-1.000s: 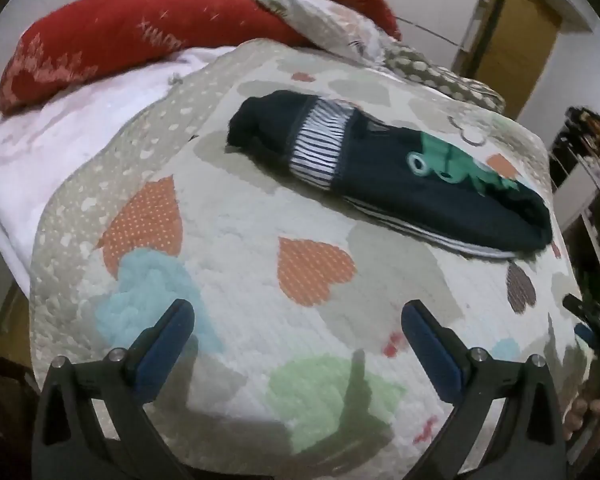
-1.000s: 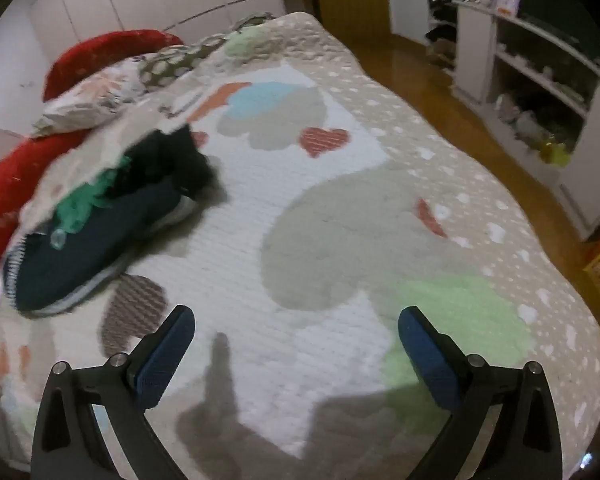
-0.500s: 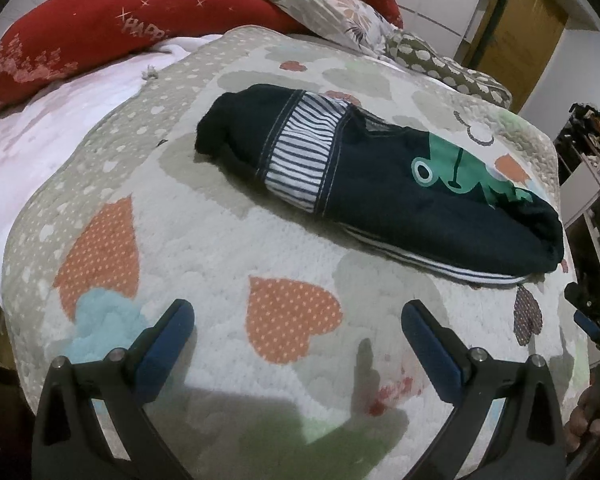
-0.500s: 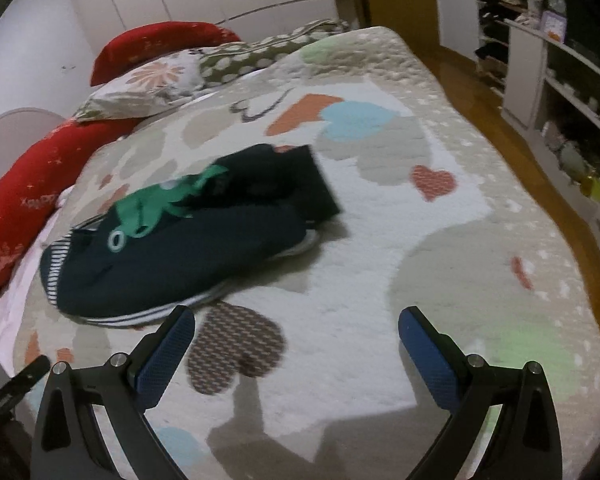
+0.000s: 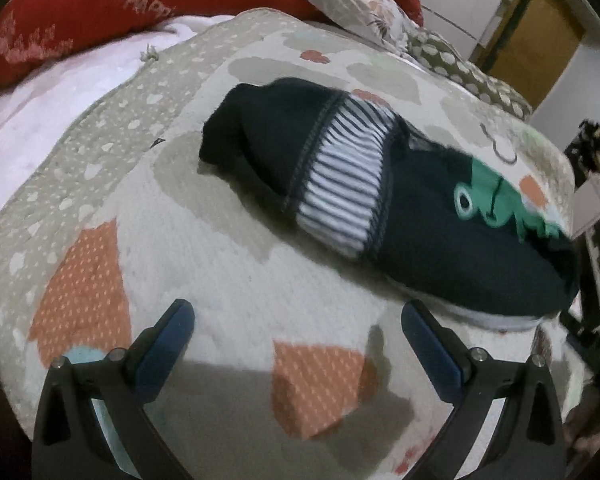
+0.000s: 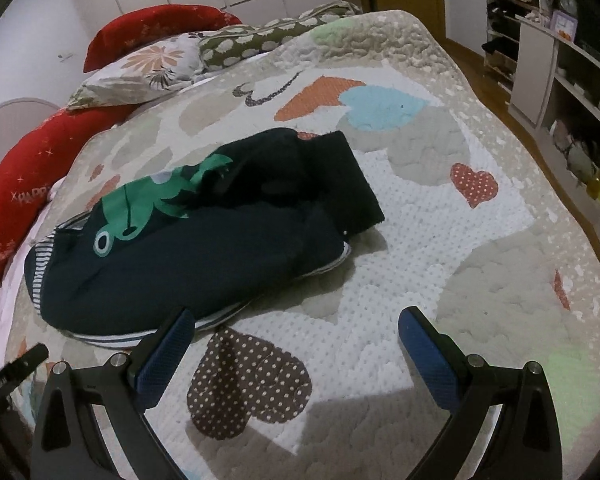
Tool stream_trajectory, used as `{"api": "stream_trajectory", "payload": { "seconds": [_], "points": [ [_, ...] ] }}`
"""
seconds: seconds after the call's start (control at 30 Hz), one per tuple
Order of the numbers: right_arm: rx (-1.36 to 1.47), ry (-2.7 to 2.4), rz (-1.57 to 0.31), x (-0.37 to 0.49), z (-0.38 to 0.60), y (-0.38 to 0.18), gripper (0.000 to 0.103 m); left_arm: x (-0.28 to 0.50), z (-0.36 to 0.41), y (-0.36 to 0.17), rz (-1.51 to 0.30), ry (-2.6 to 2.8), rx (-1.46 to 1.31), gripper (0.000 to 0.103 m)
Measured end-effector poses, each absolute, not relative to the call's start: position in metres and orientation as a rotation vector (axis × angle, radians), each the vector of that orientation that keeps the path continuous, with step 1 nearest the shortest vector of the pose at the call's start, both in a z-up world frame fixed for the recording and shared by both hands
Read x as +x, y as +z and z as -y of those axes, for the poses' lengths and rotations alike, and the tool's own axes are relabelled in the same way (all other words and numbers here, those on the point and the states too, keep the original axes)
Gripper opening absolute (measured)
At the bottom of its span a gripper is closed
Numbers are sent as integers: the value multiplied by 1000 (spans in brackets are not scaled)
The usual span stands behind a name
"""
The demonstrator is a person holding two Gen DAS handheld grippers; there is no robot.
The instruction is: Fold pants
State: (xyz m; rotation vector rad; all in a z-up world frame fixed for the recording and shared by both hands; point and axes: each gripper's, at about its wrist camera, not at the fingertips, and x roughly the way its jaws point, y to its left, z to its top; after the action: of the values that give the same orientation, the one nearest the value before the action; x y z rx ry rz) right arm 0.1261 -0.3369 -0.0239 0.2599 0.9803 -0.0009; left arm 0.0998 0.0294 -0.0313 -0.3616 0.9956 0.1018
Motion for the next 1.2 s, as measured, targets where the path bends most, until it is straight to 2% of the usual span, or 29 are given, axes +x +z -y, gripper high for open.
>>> {"api": "stream_trajectory", "payload": {
  "seconds": [0.13,0.6,0.87,0.9,0.93,1.0,1.03,1.07,1.2],
  "points": [
    [276,-2,-1000,135,342,-30,103,115,-50,-32,-1006,111,-433,103],
    [318,0,-1001,152,349,-41,103,156,-59,-36,-988,123,-386,103],
    [345,30,-964,180,347,-41,103,191,-67,-37,-947,36,-500,102],
    [354,37,-951,183,347,-41,103,194,-67,-37,-949,34,-511,89],
    [367,46,-941,187,346,-40,103,195,-67,-36,-955,54,-507,63],
    [394,61,-925,191,346,-38,90,196,-67,-33,-970,65,-504,36],
    [404,71,-923,193,345,-36,63,195,-68,-31,-970,52,-519,23],
    [424,92,-933,194,345,-36,39,193,-71,-29,-979,31,-542,18],
    [503,141,-945,191,352,-31,25,180,-71,-16,-976,27,-562,16]
  ]
}}
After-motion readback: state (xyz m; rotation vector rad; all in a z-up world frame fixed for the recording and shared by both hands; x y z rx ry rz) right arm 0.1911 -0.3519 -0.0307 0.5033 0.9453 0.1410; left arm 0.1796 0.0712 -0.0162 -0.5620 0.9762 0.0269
